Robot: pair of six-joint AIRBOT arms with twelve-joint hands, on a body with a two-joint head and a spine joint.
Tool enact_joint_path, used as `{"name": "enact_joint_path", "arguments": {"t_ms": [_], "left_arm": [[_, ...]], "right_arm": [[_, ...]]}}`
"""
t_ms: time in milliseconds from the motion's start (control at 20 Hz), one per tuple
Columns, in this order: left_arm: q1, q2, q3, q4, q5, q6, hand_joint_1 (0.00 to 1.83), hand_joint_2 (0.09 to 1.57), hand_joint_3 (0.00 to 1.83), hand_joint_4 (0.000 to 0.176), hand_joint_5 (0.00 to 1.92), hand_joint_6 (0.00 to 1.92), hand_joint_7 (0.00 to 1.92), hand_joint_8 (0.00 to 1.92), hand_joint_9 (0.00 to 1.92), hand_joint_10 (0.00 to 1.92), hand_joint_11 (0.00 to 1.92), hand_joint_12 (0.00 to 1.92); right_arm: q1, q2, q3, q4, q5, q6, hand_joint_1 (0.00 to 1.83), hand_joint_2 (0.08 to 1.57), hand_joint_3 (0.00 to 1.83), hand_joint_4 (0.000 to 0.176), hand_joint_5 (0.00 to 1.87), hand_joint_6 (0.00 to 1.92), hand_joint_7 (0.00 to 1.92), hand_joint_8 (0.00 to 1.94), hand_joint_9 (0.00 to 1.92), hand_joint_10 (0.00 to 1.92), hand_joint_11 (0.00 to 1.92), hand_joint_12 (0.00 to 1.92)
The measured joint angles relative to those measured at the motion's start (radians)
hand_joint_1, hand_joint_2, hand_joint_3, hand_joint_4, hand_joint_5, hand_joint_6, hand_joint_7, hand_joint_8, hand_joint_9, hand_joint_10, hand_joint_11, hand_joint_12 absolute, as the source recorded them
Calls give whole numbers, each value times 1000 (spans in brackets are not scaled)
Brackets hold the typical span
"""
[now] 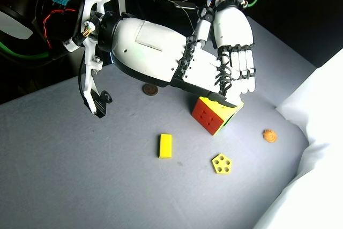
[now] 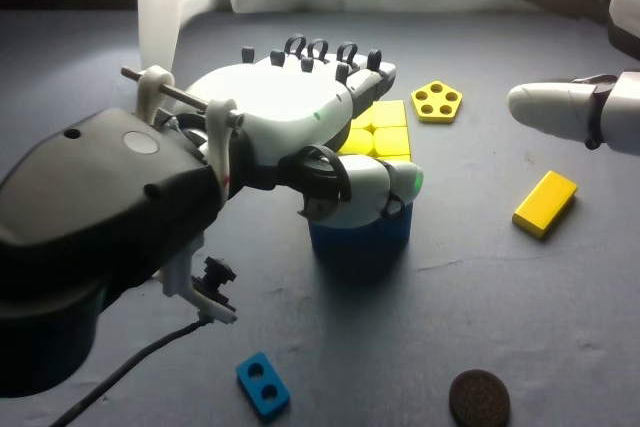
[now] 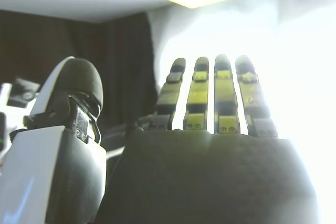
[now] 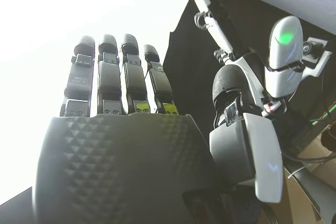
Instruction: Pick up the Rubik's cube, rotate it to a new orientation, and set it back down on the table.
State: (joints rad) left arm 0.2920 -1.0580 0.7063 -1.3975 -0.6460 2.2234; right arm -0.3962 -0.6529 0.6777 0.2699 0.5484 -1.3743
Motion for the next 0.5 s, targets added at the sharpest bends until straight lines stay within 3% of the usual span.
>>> {"name": "enact_joint_path", "arguments": {"t_ms": [50,100,150,200,350,500], "left_arm": [[6,-7,3,-5,-16,0,61,1317,0,0,0,0,0,0,0,0,12,30],[12,-14,5,-16,-32,-5,192,1284,0,0,0,0,0,0,0,0,4,24],[21,-23,12,-24,-41,-10,384,1201,0,3,0,0,0,0,0,0,0,109],[25,-29,19,-24,-46,-13,384,1201,0,3,0,0,0,0,0,0,0,109],[27,-50,48,-6,-53,-23,643,1038,0,19,0,0,0,0,8,2,0,215],[27,-83,81,5,-53,-26,799,949,0,15,0,0,0,0,0,0,0,164]], "right_arm": [[0,0,0,0,0,0,0,1314,0,0,84,2,179,4,136,11,0,194],[0,0,0,0,2,0,0,1315,0,0,75,2,173,1,138,10,0,160],[0,0,-1,1,2,-1,0,1306,0,0,99,9,192,4,155,11,0,263],[0,0,-3,1,4,-2,0,1306,0,0,99,9,192,4,155,11,0,263],[0,1,-8,0,11,-3,0,1310,0,0,95,4,193,3,151,7,0,307],[7,10,-22,-1,7,-4,0,1310,0,0,95,4,202,6,170,14,0,312]]}}
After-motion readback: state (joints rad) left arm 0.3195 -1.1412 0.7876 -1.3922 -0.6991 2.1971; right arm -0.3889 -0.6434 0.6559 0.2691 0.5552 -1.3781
